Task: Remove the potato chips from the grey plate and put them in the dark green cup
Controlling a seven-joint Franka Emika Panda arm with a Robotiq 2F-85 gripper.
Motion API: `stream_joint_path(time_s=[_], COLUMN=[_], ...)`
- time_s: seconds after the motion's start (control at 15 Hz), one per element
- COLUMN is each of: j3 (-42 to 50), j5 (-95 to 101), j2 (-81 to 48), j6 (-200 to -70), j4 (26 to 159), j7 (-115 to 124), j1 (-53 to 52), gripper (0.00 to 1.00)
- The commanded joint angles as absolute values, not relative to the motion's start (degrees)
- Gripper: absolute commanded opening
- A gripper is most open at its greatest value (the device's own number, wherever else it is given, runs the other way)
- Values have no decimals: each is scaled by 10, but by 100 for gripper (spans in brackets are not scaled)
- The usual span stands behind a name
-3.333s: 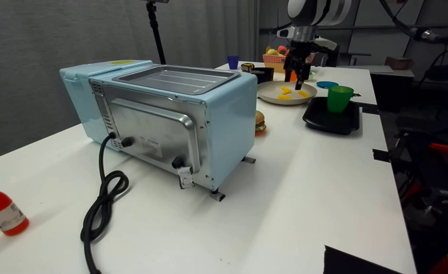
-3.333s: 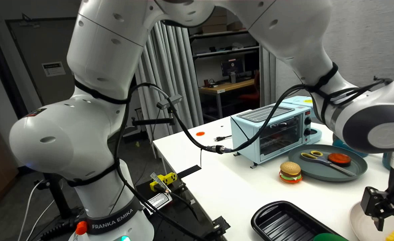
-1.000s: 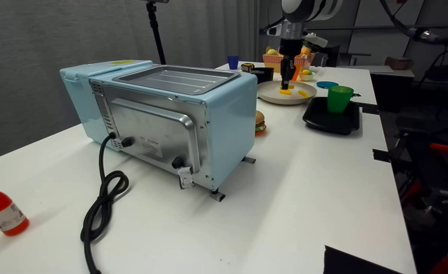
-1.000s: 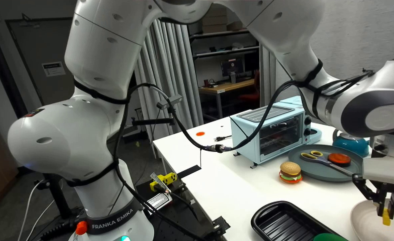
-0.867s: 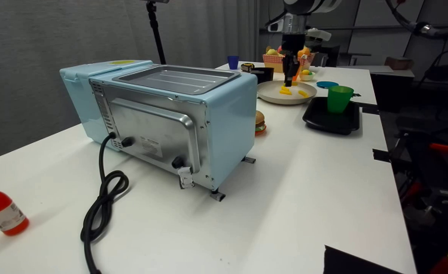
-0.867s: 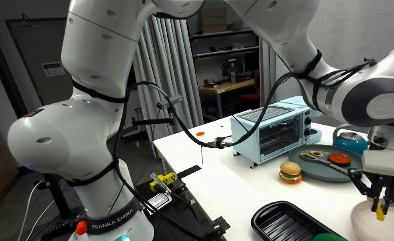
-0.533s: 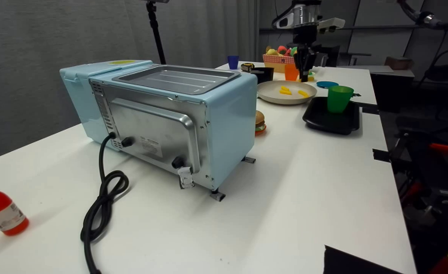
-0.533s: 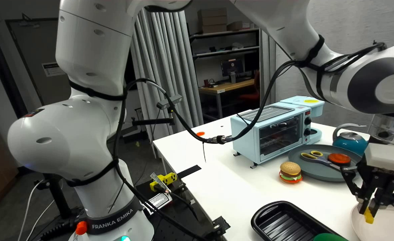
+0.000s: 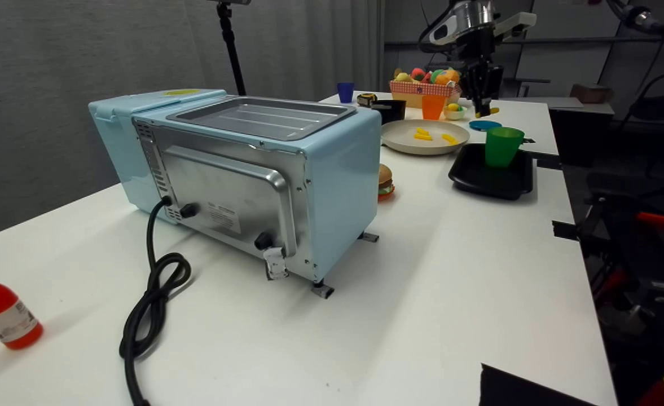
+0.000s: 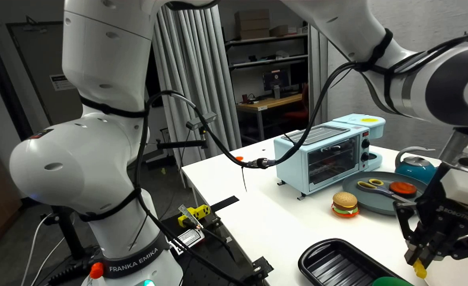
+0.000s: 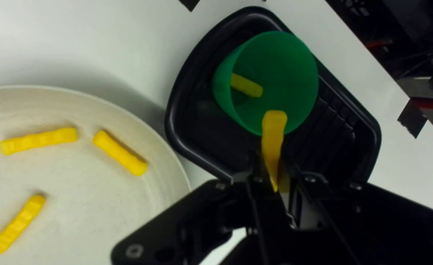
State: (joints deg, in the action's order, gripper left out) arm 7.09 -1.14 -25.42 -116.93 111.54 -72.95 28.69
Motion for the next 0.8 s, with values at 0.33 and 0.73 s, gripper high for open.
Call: stream_joint_path(time_s=[0.33, 0.73], j3=[107, 103], j5=[49, 52], j2=[-246, -254], j6=[-1131, -1139], j4=[1142, 1152], j7=[-770, -779], j1=[269, 258], gripper=[3, 39])
